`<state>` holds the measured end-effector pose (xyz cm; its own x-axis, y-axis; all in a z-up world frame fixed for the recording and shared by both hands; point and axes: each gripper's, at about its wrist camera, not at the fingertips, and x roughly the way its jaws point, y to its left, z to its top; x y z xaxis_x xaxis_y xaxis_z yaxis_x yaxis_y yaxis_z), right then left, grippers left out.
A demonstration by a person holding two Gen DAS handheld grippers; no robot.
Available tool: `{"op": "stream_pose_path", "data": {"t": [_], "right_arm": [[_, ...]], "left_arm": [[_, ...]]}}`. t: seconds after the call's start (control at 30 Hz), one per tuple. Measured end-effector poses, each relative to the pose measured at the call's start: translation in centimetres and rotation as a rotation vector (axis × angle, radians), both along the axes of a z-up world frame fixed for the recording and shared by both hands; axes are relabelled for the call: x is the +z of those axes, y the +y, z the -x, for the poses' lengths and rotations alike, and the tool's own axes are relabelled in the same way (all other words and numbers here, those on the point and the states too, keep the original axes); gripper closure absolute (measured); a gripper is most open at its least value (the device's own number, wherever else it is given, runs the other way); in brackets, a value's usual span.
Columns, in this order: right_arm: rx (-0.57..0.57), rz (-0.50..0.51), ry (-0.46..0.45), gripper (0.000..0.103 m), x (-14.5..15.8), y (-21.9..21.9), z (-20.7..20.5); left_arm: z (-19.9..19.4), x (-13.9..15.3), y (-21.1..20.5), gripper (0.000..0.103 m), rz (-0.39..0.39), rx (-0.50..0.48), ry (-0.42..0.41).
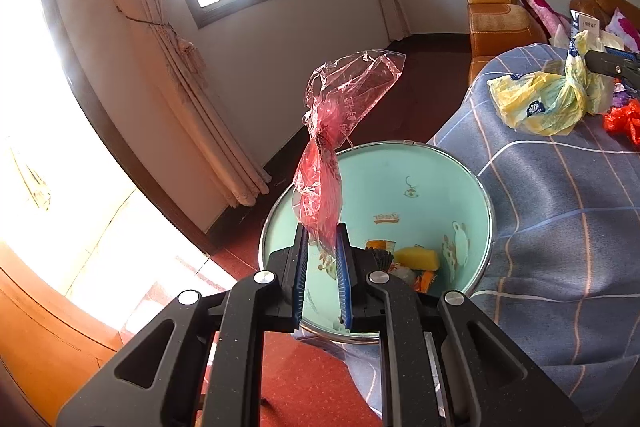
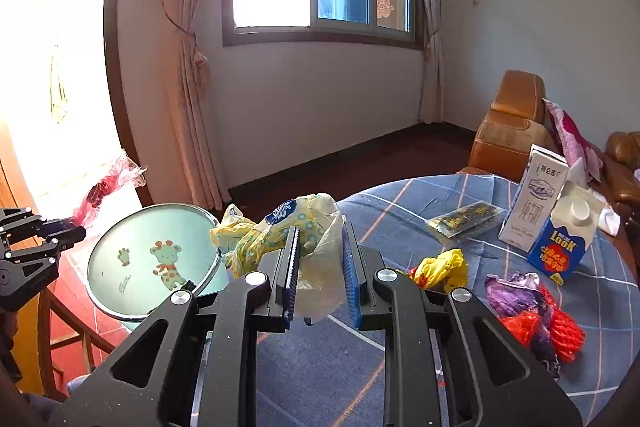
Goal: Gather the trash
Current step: 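Carry the pink bag over the bin with the left gripper while the right gripper brings the yellow-white bag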
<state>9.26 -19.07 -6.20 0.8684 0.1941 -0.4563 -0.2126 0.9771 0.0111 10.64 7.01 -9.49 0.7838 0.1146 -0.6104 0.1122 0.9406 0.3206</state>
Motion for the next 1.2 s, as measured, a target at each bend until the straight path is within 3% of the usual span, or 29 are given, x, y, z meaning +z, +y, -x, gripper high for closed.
{"op": "stream_pose_path", "data": {"t": [1.2], "right_arm": [[0.11, 0.064, 0.032, 0.082, -1.0, 7.1, -3.6]], "left_arm": [[-2.2, -1.9, 0.9, 0.089, -0.045, 0.043, 0.067]]}}
